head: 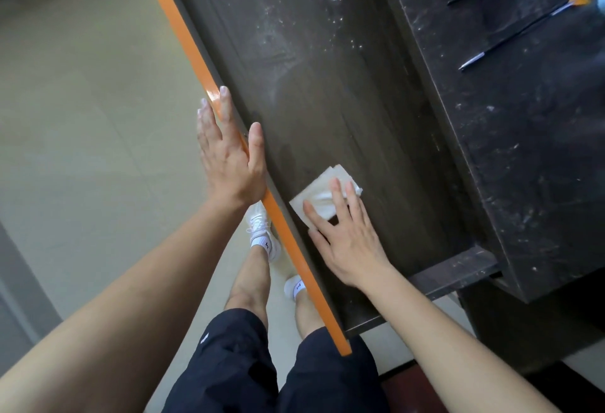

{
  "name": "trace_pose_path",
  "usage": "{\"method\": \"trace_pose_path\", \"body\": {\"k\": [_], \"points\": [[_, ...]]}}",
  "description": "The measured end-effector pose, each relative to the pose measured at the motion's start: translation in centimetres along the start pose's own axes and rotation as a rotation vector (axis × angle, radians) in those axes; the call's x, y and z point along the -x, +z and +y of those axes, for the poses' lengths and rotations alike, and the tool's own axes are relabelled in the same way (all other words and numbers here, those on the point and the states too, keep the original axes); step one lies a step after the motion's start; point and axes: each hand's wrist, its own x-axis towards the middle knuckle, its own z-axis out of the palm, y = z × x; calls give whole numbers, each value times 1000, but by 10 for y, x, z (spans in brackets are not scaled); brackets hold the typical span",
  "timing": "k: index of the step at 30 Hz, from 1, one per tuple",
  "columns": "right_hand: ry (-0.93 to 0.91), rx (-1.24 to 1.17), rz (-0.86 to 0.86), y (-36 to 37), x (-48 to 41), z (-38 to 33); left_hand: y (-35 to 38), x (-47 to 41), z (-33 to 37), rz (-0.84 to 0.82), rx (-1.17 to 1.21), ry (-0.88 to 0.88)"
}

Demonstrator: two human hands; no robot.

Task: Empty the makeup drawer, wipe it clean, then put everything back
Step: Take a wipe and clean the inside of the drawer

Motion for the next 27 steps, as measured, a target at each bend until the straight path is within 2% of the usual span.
{"method": "trace_pose_path", "body": {"k": [4,9,11,14,18,20,23,27], "points": [[-5,-63,87,-33,-85,-30,0,-1,-2,-9,1,11],[-13,-68,45,-71,-155,-53,1,-1,-3,-20,14,7],[-26,-66,70,-63,-142,-42,1,-1,-3,-18,5,0],[-1,-63,102,-29,-75,-12,0,0,0,-21,19,-5],[92,-46,-20,12,39,17,-1,1,3,-19,47,-14],[137,-49,-43,17,63,25,0,2,4,-23,48,-27],[202,-85,-10,8,43,27,1,3,6,-15,41,-35],[306,-104,104,-32,-37,21,2,2,12,-25,22,-63]]}}
